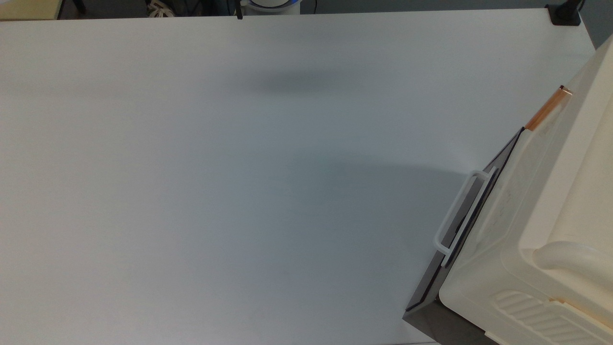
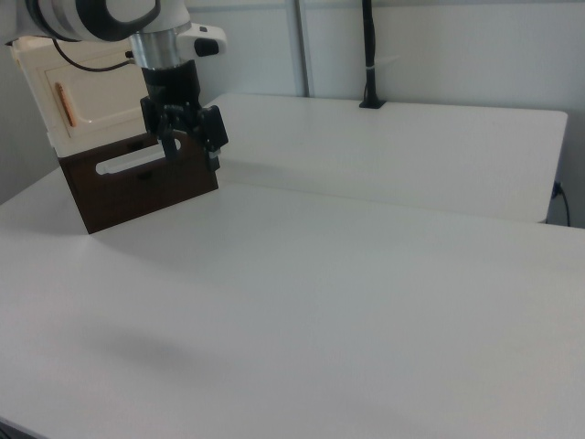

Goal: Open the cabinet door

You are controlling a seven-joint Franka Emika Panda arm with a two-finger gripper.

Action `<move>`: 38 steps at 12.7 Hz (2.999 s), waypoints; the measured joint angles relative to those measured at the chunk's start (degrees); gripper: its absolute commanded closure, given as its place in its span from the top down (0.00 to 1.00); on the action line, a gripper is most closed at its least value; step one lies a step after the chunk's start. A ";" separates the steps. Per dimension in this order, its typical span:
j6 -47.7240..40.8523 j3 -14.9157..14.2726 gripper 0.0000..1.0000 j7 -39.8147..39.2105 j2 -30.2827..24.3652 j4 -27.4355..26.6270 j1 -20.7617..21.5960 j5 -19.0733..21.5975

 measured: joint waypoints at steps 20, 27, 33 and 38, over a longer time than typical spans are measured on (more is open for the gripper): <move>-1.92 -2.70 1.00 -2.91 -0.15 1.92 2.15 0.63; 10.74 -2.02 1.00 -15.73 1.72 2.05 14.45 2.67; 29.59 -2.77 1.00 -16.57 8.98 4.92 28.97 7.07; 44.54 -10.43 0.88 -16.58 18.03 8.56 43.34 6.75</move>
